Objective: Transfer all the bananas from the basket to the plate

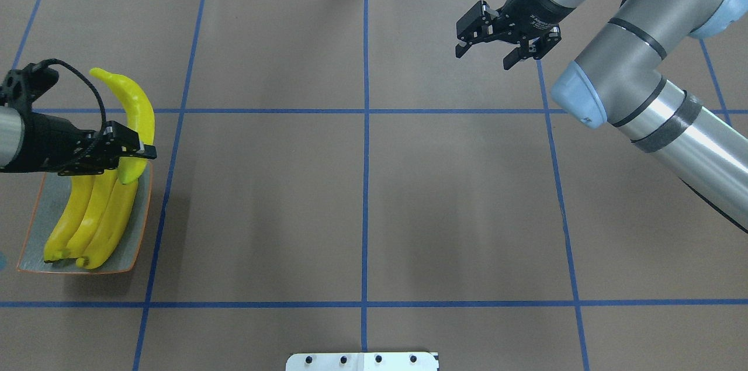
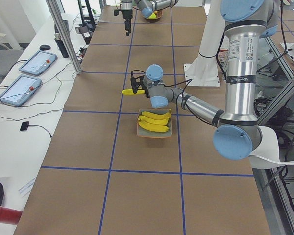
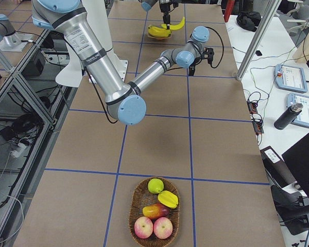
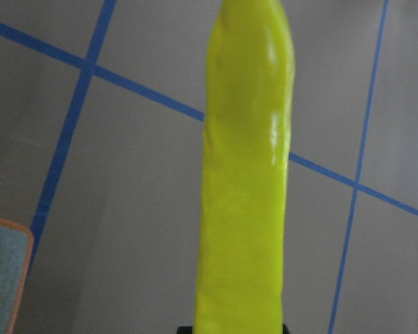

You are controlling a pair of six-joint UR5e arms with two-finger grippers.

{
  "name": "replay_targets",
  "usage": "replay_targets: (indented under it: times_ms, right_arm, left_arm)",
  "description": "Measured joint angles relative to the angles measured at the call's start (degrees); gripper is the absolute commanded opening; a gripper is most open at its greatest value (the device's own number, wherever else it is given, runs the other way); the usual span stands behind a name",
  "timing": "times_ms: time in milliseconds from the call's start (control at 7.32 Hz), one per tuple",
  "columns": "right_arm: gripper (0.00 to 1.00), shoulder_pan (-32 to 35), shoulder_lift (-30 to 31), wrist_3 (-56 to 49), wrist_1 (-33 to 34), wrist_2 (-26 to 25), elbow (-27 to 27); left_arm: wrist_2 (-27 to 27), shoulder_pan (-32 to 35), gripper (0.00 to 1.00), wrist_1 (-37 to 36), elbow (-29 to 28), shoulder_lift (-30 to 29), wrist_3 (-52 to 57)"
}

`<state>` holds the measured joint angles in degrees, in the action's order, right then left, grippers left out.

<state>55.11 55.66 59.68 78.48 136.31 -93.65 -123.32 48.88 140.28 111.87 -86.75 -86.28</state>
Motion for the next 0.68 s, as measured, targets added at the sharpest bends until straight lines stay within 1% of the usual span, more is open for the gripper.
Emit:
replay_targets:
  times_ms: [273, 410, 684]
  right_arm:
    - [1.00, -0.63, 0.30, 0.00, -0.07, -1.01, 0.04]
    - [1.00, -0.76, 0.44, 0.00, -0.08, -1.34, 0.12]
    - [1.00, -0.83, 0.80, -0.04, -0.08, -1.88, 0.17]
  left_arm:
    - [-0.10, 5.23, 0.00, 0.05, 1.19, 6.93, 10.41]
    - [-0.10, 6.83, 0.00, 0.07, 1.71, 9.97, 14.39]
    - [0.38, 7.87, 0.00, 0.07, 2.08, 15.33, 21.45]
